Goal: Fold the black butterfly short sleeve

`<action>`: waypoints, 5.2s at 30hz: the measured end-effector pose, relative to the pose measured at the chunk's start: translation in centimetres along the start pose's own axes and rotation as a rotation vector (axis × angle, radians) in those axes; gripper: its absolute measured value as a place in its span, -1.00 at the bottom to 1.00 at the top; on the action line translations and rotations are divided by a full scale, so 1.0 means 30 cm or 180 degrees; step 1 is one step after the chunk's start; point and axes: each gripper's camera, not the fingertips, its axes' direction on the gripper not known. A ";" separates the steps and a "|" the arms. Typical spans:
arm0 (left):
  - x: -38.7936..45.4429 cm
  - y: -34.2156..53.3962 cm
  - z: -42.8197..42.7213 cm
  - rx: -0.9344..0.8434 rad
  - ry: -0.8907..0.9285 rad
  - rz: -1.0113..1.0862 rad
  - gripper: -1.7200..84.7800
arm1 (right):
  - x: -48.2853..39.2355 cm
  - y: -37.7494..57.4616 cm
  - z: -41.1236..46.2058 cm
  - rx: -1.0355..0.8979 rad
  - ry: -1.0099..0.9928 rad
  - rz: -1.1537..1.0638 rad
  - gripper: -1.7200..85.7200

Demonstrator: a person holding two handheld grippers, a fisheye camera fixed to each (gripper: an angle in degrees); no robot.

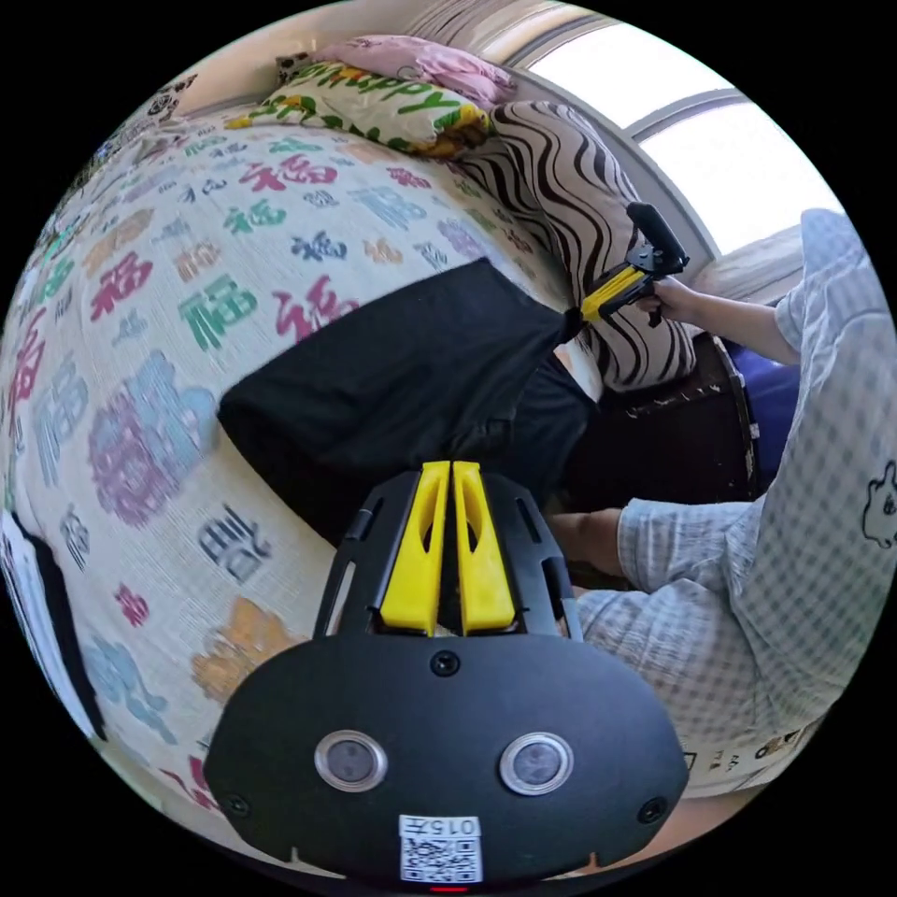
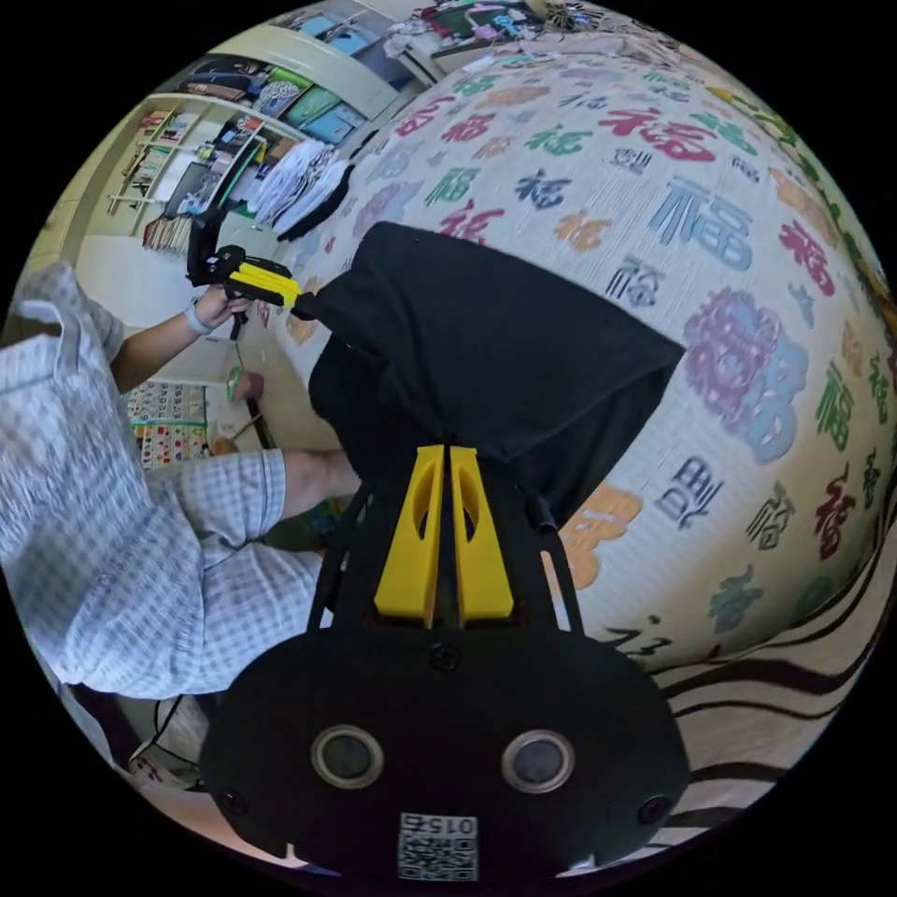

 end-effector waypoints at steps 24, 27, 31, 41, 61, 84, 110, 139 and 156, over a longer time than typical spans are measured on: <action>0.059 0.336 0.194 -0.0305 -0.0384 -0.0580 -0.97 | 0.056 0.658 0.219 -0.0192 0.0149 0.0322 -0.98; 0.020 0.287 0.154 0.0002 -0.0105 -0.0557 -0.97 | 0.070 0.627 0.233 -0.0135 -0.0127 0.0178 -0.98; -0.017 0.269 0.223 -0.0375 -0.0010 -0.0467 -0.97 | 0.101 0.619 0.326 -0.0685 0.0018 0.0060 -0.98; -0.349 0.371 -0.136 0.0436 -0.0191 -0.1468 -0.75 | 0.474 0.691 -0.068 0.0919 -0.0467 0.1291 -0.83; -0.827 0.449 -0.457 0.0689 0.0603 -0.1943 -0.96 | 0.852 0.497 -0.124 0.0766 -0.0891 0.1516 -0.97; -0.776 0.596 -0.623 0.0814 0.0709 -0.1909 -0.83 | 0.620 0.116 0.039 0.0341 -0.0252 0.0508 -0.85; -0.402 0.967 -0.195 0.0664 0.0649 -0.2252 -0.98 | 0.191 -0.282 0.739 -0.0635 0.0300 -0.0284 -0.97; -0.394 1.299 0.238 0.1109 0.0266 -0.2974 -0.91 | -0.302 -1.796 0.919 -0.0668 0.0991 -0.1351 -0.79; -0.175 1.261 0.499 0.1408 0.0495 -0.2312 -0.97 | -0.414 -1.975 0.767 -0.1199 0.0958 -0.1534 -0.98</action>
